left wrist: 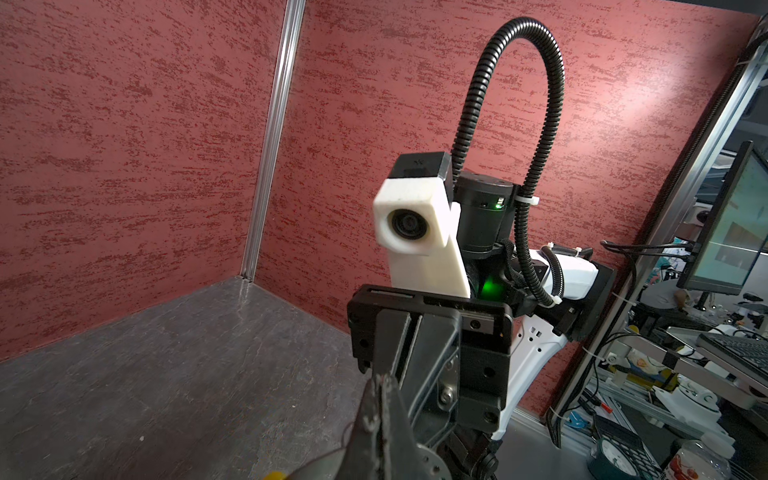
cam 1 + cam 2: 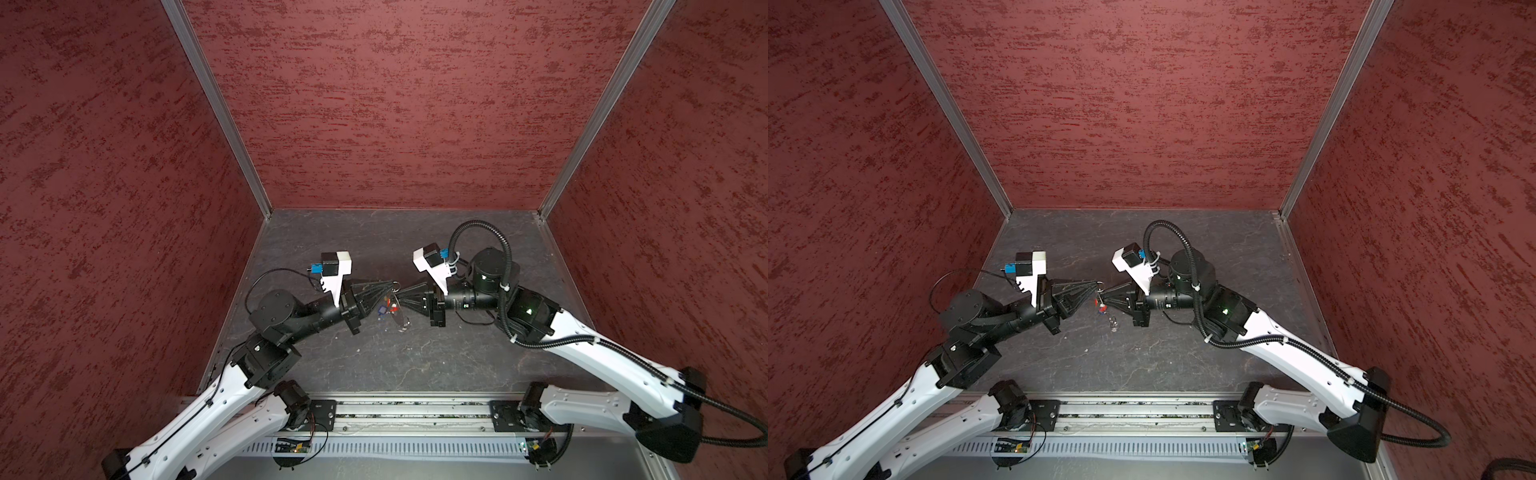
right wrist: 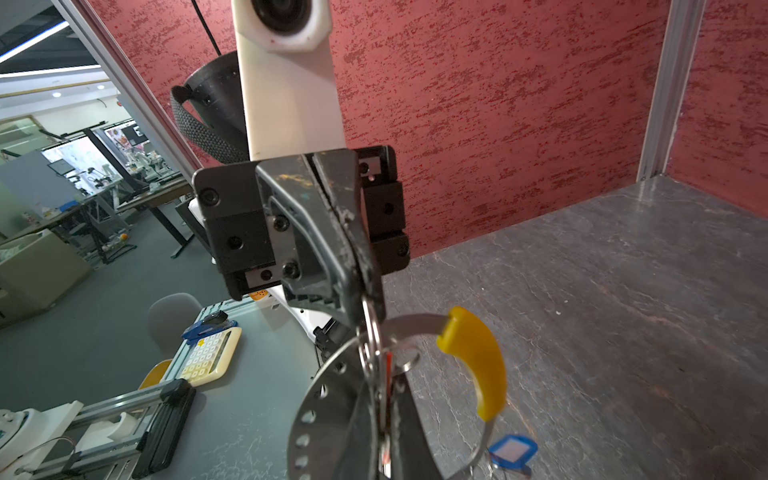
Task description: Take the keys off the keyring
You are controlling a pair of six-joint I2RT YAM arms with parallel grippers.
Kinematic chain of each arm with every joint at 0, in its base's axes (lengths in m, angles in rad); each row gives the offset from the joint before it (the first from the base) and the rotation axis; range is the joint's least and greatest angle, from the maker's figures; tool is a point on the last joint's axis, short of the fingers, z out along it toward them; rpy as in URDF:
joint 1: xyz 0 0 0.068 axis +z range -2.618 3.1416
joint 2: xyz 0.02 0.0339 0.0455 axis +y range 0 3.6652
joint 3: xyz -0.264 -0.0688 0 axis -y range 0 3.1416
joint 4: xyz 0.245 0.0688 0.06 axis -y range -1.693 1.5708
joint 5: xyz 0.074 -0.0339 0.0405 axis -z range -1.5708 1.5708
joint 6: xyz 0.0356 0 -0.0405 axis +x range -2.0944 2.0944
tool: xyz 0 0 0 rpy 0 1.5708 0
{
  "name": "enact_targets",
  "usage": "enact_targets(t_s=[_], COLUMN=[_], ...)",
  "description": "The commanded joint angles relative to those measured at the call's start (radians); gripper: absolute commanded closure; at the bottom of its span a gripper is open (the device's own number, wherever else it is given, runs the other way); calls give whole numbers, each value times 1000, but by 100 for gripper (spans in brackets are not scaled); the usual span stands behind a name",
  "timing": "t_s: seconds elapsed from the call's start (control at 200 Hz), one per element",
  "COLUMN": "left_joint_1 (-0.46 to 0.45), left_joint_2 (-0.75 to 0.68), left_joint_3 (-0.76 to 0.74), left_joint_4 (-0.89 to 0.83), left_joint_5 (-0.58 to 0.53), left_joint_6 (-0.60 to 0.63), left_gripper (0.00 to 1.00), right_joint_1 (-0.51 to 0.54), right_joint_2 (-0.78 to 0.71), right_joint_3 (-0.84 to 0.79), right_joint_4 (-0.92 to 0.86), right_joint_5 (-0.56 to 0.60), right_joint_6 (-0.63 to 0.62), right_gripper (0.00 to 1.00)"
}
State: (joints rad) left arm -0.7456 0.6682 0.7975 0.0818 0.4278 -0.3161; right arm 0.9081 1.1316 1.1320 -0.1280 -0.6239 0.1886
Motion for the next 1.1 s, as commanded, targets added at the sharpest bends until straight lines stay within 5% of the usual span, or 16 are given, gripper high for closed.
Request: enact_targets(t_s=[0.0, 1.097], left_joint_1=[0, 20], left_joint_2=[-4, -14], left_joint_3=[19, 63], left_joint_4=[-4, -82], left_joint_5=[0, 52], left_joint_6=[20, 46], left_gripper=[100, 100], right_joint_1=[3, 3], right_joint_2=[-28, -119], right_joint_3=[11, 9], right_joint_4=[-32, -143], right_joint_5=[31, 120], right_joint_6=[-31, -34], right_gripper=[100, 100])
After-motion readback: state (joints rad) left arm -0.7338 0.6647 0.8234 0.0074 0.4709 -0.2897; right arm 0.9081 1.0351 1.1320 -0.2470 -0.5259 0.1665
